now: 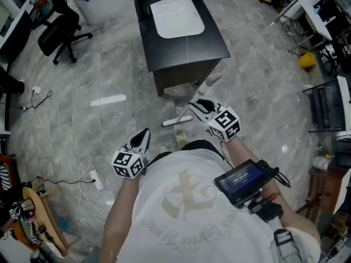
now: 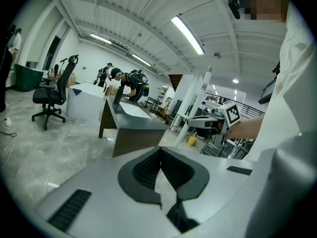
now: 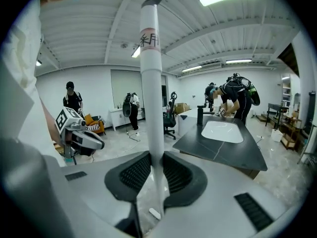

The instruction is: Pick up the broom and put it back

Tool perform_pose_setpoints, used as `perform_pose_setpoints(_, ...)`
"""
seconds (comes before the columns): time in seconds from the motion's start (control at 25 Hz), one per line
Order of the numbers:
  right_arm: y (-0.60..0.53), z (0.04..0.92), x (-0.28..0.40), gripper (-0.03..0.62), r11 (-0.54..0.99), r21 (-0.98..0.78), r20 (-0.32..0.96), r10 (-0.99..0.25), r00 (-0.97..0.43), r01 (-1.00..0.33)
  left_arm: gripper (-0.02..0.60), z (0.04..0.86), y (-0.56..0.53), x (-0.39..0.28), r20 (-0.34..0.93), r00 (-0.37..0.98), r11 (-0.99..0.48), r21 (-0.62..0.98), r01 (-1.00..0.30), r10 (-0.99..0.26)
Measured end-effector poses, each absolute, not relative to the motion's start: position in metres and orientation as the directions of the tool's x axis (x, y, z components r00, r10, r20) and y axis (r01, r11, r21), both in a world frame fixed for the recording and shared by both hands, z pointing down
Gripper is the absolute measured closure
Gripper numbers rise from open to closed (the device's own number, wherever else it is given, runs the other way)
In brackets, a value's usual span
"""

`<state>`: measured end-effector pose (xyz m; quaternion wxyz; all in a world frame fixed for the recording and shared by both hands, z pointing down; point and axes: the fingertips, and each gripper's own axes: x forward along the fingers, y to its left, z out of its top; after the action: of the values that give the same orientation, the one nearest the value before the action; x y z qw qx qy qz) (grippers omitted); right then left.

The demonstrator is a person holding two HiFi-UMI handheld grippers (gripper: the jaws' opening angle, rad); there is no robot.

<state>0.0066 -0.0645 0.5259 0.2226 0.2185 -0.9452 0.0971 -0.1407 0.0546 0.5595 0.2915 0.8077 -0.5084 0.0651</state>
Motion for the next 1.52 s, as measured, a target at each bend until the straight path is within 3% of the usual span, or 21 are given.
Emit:
perform_pose_setpoints(0.56, -0.041, 0.449, 0.039, 0.505, 0.833, -0.030, 0.337, -0.511, -0.790, -0.552, 0.569, 0.547, 0.069, -0.116, 0.365, 0.561, -0.440, 0.365, -0.820, -0.743)
perform_pose_setpoints(1.52, -0.035, 0.464, 0.082, 0.507, 0.782, -0.009, 0.374, -0.575, -0.728, -0.623, 0.569, 0.552, 0.072, -0.119, 0.335, 0.579, -0.436, 0.413, -0.799, -0.744)
